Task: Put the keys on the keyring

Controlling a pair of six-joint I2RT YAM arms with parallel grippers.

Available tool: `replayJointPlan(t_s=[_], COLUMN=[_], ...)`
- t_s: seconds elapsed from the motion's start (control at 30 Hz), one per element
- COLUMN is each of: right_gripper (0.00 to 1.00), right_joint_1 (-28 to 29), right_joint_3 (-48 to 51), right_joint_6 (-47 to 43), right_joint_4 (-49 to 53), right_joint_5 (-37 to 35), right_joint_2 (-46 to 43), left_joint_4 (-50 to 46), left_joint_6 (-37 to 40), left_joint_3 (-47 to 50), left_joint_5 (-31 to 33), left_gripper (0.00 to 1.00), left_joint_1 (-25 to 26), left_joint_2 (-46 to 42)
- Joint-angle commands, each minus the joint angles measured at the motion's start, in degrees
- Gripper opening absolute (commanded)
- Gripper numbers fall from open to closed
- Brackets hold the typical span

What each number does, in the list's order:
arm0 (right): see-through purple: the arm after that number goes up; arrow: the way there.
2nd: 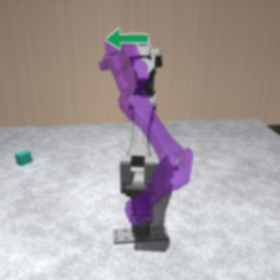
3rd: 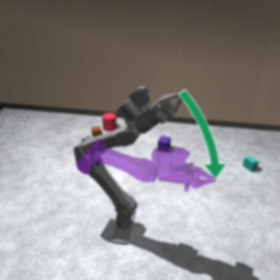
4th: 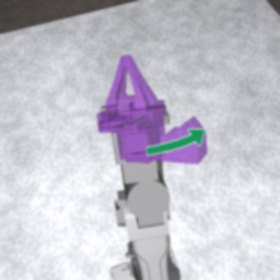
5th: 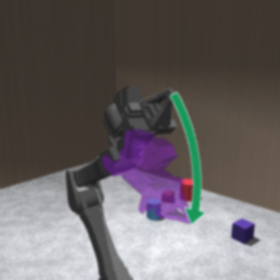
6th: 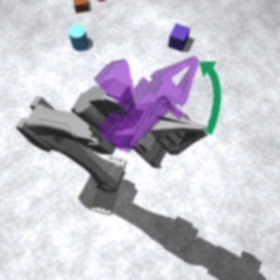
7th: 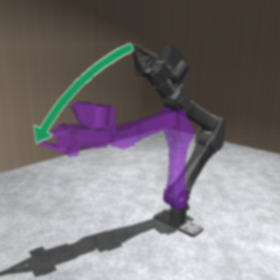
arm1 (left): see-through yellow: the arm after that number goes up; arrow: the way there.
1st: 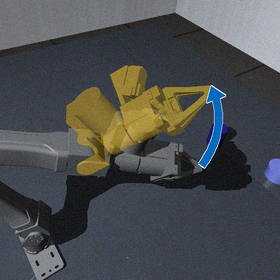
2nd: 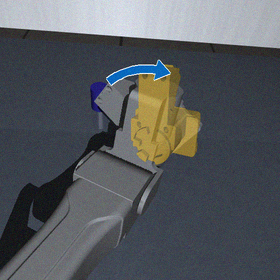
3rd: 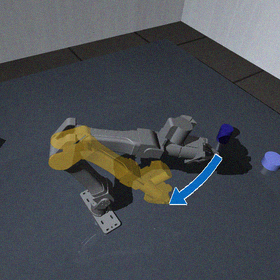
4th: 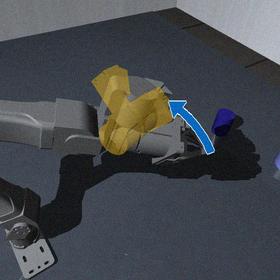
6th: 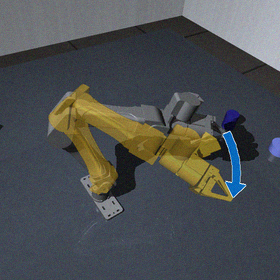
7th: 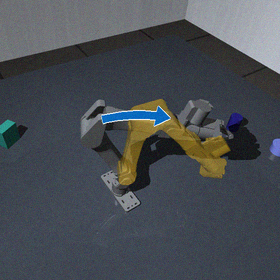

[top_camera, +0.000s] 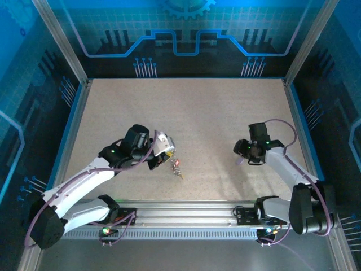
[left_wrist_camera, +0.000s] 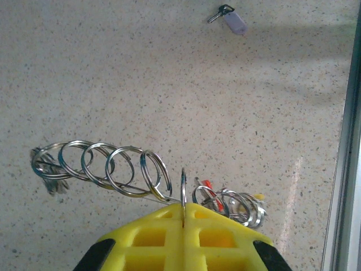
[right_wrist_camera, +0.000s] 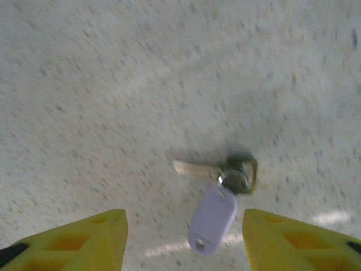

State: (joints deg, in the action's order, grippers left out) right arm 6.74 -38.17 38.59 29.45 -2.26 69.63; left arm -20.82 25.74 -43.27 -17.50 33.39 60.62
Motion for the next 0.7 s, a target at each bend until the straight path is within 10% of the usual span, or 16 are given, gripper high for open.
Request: replayJointPlan(t_s=[0.0,0.23,0.67], right_gripper=[0.56,0.31,0.36], right_joint_1=[-2.11,-5.40,-3.18], right_joint_3=[-1.53,-2.25,-8.90], right_joint_6=[0.93,4.49,1.70], right_joint_4=[7.27,6.49,7.13], right_joint_5=[2.61,4.62,-0.90], right_joint_2=[0.70,5.95,15.47], left_joint_4=[-0.52,0.39,-0.46], left_joint_6=[-2.71,-2.45,-1.49], left_joint_3=[-2.26,-1.12,-0.98], left_joint_5=[-0.88,-1.40,-2.59], left_gripper=[0.00,0.00,0.00], left_joint_1=[-0.86,-1.14,-1.13], left_joint_2=[0.28,-1.20,-1.73])
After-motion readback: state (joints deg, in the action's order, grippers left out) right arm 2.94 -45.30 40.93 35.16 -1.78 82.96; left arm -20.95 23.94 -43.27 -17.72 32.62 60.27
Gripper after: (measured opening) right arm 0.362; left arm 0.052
